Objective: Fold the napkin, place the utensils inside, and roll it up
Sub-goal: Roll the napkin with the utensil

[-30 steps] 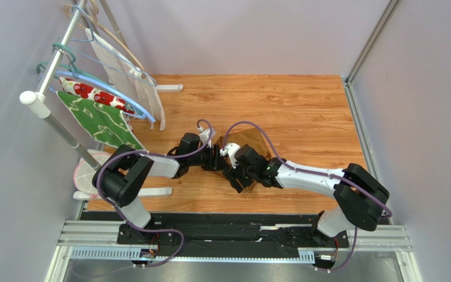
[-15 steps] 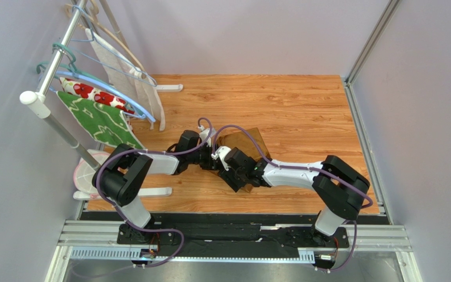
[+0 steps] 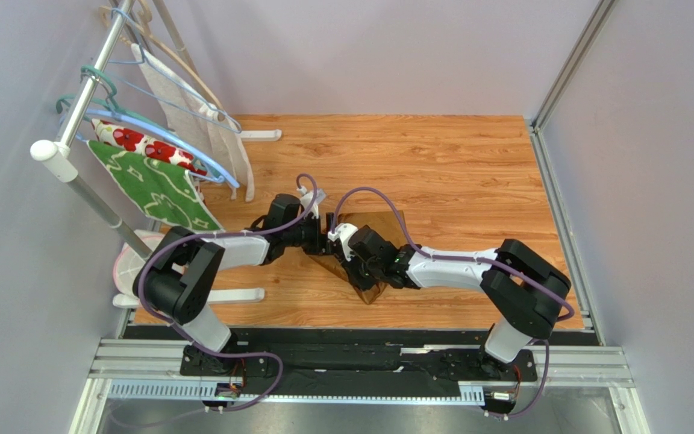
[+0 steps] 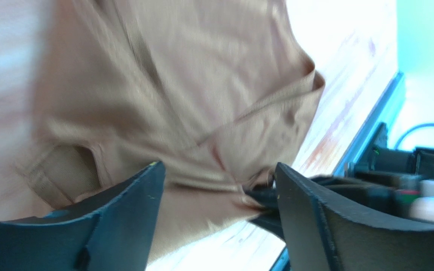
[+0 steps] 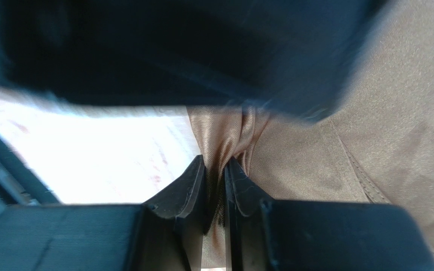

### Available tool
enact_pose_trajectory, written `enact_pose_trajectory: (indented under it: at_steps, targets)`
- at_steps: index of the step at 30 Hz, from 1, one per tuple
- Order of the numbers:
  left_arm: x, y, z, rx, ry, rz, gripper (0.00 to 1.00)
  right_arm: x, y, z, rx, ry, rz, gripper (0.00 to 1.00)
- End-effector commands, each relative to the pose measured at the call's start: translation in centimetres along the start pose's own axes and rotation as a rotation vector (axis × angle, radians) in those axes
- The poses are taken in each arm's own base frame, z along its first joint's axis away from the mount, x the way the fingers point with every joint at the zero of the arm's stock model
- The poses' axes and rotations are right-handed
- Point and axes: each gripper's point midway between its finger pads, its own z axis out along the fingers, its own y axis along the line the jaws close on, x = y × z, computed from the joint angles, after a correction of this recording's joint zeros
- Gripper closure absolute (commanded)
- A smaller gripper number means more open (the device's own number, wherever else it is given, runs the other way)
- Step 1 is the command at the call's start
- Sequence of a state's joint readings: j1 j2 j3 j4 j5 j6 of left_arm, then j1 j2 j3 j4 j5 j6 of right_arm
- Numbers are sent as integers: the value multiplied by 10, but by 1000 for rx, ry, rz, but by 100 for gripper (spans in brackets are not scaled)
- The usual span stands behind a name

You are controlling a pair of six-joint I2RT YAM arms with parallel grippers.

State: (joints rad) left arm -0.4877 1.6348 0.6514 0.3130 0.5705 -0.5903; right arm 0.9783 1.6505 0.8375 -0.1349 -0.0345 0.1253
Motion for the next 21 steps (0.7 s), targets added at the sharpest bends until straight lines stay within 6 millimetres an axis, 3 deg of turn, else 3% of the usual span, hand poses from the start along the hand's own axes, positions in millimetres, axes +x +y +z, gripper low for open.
enact_pose_trajectory:
  at_steps: [1,5,8,18,21]
  targets:
    - [-62,-16,-26,-48,-151,80,17,94,17,1,-96,297,80,86]
    - [-72,-1,-40,-130,-166,116,17,94,16,1,-95,289,82,86]
    - [-68,15,-53,-190,-176,112,18,93,16,2,-92,288,81,86]
    - [-33,47,-66,-276,-157,64,22,93,11,2,-87,290,85,88]
    - [-13,56,-64,-283,-111,21,24,92,9,2,-84,289,88,87]
